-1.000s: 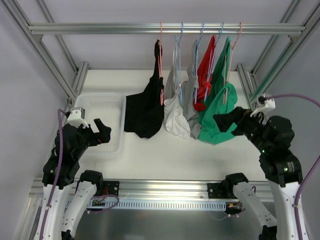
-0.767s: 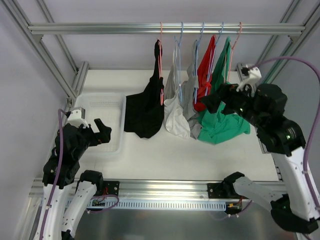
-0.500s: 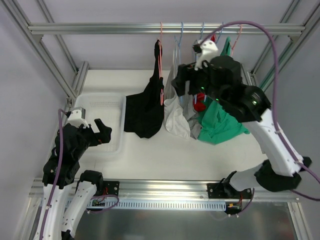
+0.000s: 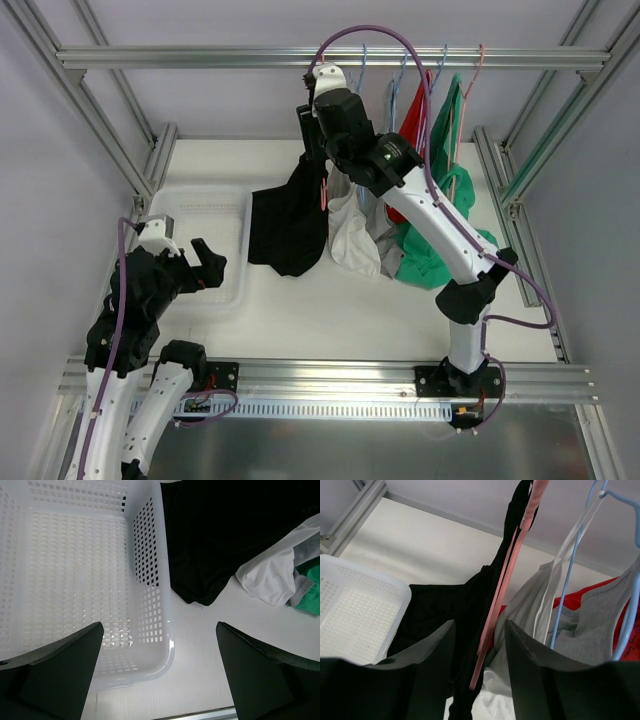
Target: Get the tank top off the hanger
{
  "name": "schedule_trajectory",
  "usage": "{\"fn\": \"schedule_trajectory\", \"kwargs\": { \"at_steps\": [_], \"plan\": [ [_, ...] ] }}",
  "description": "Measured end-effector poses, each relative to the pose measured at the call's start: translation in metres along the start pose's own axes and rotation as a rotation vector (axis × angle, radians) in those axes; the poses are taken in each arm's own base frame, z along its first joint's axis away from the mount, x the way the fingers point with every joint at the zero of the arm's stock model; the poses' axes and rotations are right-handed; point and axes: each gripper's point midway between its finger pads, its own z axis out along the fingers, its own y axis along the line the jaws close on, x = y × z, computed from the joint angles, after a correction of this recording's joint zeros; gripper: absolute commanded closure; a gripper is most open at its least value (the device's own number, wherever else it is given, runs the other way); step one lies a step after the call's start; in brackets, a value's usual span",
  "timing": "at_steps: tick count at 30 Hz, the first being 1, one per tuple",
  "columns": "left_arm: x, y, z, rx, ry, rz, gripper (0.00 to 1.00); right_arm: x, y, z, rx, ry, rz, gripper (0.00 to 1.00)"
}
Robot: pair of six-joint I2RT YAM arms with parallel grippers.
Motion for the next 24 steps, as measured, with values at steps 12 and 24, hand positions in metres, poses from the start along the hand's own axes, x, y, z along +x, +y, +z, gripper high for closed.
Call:
{"fn": "schedule_trajectory", "kwargs": {
  "at_steps": [12,24],
  "plan": [
    [0.003,-0.002,0.001,0.012,0.009,0.004,0.01,-0.009,-0.009,0.016,0.068,-0.051,0.082,0.8],
    [0.005,-0.005,0.001,0.029,0.017,0.007,0.01,-0.011,-0.013,0.022,0.083,-0.061,0.142,0.76]
  ]
}}
